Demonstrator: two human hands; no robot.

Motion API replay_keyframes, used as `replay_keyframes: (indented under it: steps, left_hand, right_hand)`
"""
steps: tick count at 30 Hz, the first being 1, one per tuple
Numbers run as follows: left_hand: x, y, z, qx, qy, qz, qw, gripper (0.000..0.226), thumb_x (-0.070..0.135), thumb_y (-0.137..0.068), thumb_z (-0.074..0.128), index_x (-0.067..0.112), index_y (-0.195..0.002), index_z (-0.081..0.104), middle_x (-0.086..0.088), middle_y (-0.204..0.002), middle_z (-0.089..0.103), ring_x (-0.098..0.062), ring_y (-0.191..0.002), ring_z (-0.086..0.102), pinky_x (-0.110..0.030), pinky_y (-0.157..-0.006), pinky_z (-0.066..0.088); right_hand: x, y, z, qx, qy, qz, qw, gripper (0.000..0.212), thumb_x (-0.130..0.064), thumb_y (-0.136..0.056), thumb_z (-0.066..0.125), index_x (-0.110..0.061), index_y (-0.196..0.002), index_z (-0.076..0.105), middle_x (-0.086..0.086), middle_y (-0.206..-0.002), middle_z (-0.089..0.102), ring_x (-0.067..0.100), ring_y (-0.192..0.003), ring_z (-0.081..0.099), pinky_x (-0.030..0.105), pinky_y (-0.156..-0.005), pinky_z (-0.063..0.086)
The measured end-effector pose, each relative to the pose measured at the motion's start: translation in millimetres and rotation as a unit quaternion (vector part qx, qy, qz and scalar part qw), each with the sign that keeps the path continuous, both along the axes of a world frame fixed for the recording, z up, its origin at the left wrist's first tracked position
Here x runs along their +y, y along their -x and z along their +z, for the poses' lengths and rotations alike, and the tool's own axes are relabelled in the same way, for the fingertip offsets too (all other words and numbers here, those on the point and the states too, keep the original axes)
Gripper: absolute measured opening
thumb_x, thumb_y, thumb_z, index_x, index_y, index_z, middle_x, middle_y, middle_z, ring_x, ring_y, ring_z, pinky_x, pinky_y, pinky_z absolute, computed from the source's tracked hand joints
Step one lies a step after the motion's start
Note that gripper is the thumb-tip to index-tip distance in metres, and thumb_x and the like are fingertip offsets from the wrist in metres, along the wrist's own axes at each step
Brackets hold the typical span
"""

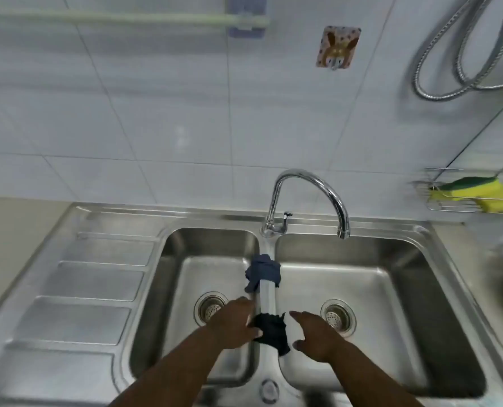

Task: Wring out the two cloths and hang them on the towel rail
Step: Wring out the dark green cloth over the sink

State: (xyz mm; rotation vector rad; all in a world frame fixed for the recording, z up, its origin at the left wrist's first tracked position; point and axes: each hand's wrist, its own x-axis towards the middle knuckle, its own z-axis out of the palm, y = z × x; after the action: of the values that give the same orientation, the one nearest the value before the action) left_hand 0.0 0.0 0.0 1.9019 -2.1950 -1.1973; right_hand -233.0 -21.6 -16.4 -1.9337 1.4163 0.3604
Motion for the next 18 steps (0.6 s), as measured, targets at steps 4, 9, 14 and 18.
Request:
replay_keyframes:
  steps: [4, 9, 14, 18]
  left_hand:
    - [12, 15, -17, 0.056, 0.029, 0.015, 0.998, 0.066, 0.043, -0.074, 0.068, 0.023, -0.133, 0.047, -0.002, -0.126, 0.050, -0.022, -0.112, 0.055, -0.030, -0.092, 0.046]
    - [14, 15, -27, 0.029, 0.057, 0.000, 0.998, 0.064, 0.051, -0.071, 0.068, 0.024, -0.127, 0.053, -0.002, -0.121, 0.049, -0.021, -0.103, 0.056, -0.034, -0.086, 0.050]
    - [15, 17, -20, 0.099, 0.067, 0.069, 0.990, 0.036, 0.028, -0.076, 0.072, 0.013, -0.106, 0.061, -0.003, -0.104, 0.055, -0.013, -0.083, 0.055, -0.029, -0.073, 0.047]
    - [12, 7, 7, 0.185, 0.067, 0.122, 0.973, 0.038, 0.018, -0.077, 0.073, 0.020, -0.112, 0.060, 0.005, -0.094, 0.065, 0.001, -0.064, 0.057, -0.018, -0.063, 0.047]
  right_hand:
    - [10, -23, -2, -0.095, -0.003, -0.030, 0.995, 0.053, -0.016, -0.084, 0.070, -0.009, -0.133, 0.051, 0.000, -0.127, 0.055, 0.011, -0.117, 0.049, 0.005, -0.085, 0.033]
    - [12, -27, -11, -0.095, 0.048, -0.033, 0.994, 0.020, -0.012, -0.078, 0.061, -0.010, -0.098, 0.059, 0.007, -0.100, 0.063, 0.027, -0.097, 0.060, 0.024, -0.073, 0.040]
    - [8, -36, 15, -0.163, 0.085, -0.047, 0.982, 0.022, -0.009, -0.076, 0.057, -0.021, -0.094, 0.054, -0.003, -0.088, 0.065, 0.009, -0.072, 0.058, 0.010, -0.059, 0.038]
    - [0, -45, 51, -0.223, 0.097, -0.071, 0.967, 0.037, -0.004, -0.077, 0.060, -0.020, -0.110, 0.059, -0.008, -0.087, 0.063, -0.002, -0.068, 0.058, 0.007, -0.060, 0.043]
